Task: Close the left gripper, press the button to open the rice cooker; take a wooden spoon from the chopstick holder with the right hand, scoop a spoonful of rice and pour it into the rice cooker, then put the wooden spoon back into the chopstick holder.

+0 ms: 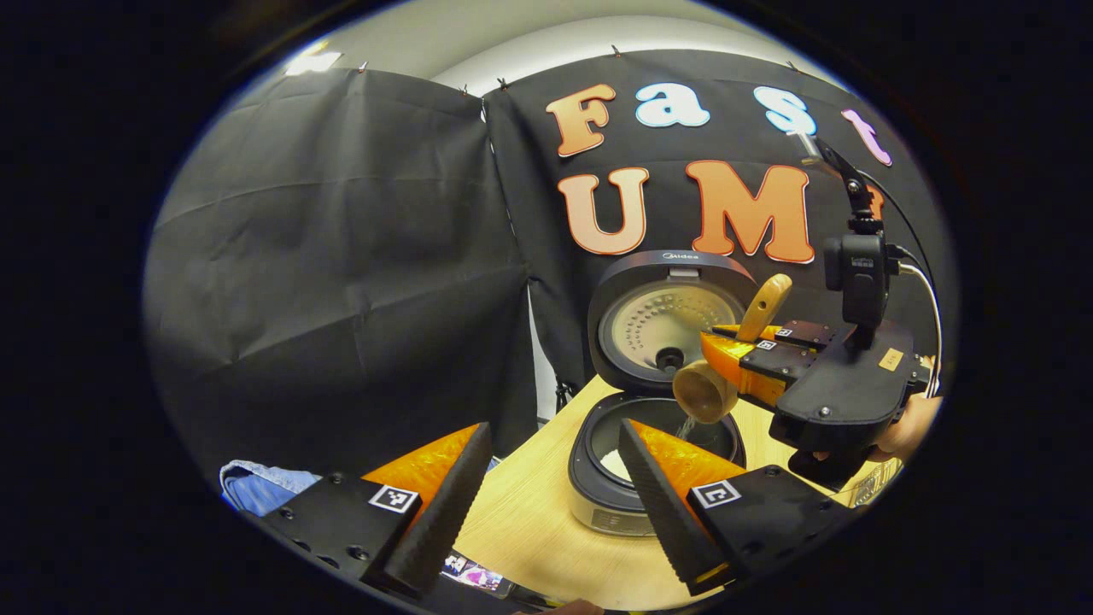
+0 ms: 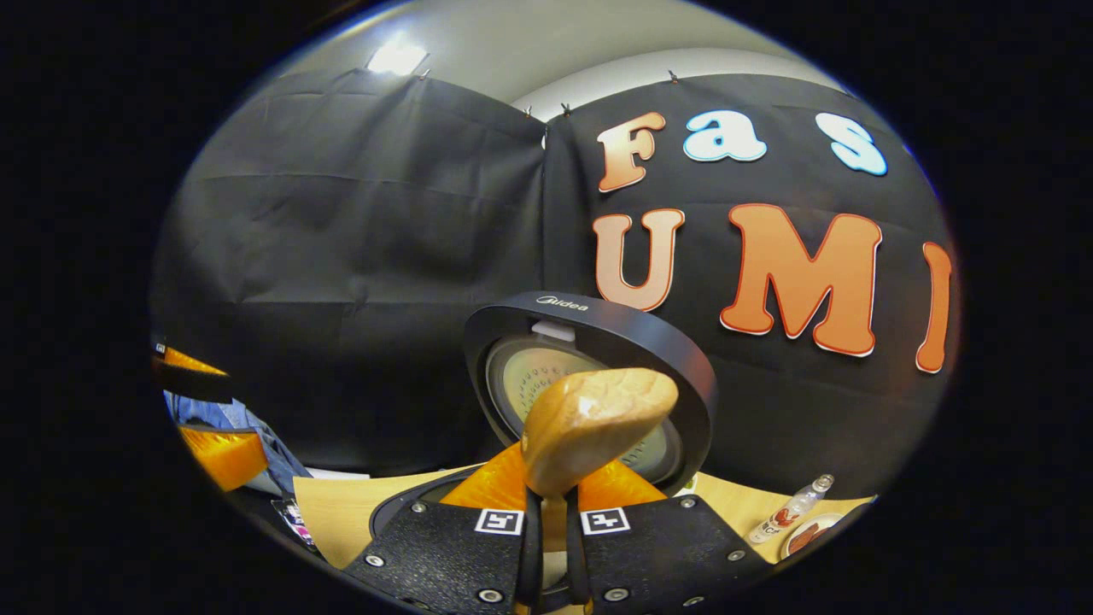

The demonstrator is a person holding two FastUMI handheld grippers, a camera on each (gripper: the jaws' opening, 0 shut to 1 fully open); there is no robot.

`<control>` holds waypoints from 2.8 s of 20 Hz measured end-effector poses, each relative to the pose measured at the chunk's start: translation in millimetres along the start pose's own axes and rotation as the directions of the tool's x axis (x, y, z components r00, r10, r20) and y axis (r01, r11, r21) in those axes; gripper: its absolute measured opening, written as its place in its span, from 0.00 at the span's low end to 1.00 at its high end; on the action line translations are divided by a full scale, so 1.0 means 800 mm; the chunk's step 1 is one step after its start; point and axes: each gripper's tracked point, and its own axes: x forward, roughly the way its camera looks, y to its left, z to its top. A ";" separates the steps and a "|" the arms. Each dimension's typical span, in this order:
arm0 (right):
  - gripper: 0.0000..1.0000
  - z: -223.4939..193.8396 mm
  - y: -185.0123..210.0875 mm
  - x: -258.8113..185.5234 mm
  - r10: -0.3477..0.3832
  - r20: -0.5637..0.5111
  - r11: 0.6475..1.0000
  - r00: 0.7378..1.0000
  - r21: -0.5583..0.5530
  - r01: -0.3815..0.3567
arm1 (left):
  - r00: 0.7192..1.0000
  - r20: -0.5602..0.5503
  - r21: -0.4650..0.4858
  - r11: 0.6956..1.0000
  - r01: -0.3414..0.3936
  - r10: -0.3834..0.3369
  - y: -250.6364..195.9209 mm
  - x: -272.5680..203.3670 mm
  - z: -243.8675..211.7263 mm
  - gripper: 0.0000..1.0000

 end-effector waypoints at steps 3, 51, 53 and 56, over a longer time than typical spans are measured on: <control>0.11 0.008 -0.009 -0.008 0.001 0.024 0.999 1.000 0.035 -0.002 | 1.000 0.003 0.008 1.000 0.013 -0.013 -0.008 -0.003 0.006 1.00; 0.11 -0.303 -0.349 -0.478 -0.524 -0.580 0.462 0.623 0.421 0.780 | 0.979 -0.026 0.125 0.971 0.202 -0.201 -0.191 -0.021 0.042 0.93; 0.11 -0.312 -0.342 -0.479 -0.509 -0.599 0.448 0.619 0.429 0.784 | 0.981 -0.025 0.101 0.976 0.194 -0.193 -0.187 -0.020 0.045 0.94; 0.12 -0.318 -0.347 -0.476 -0.502 -0.615 0.422 0.608 0.440 0.793 | 0.981 -0.031 0.084 0.978 0.191 -0.189 -0.188 -0.018 0.044 1.00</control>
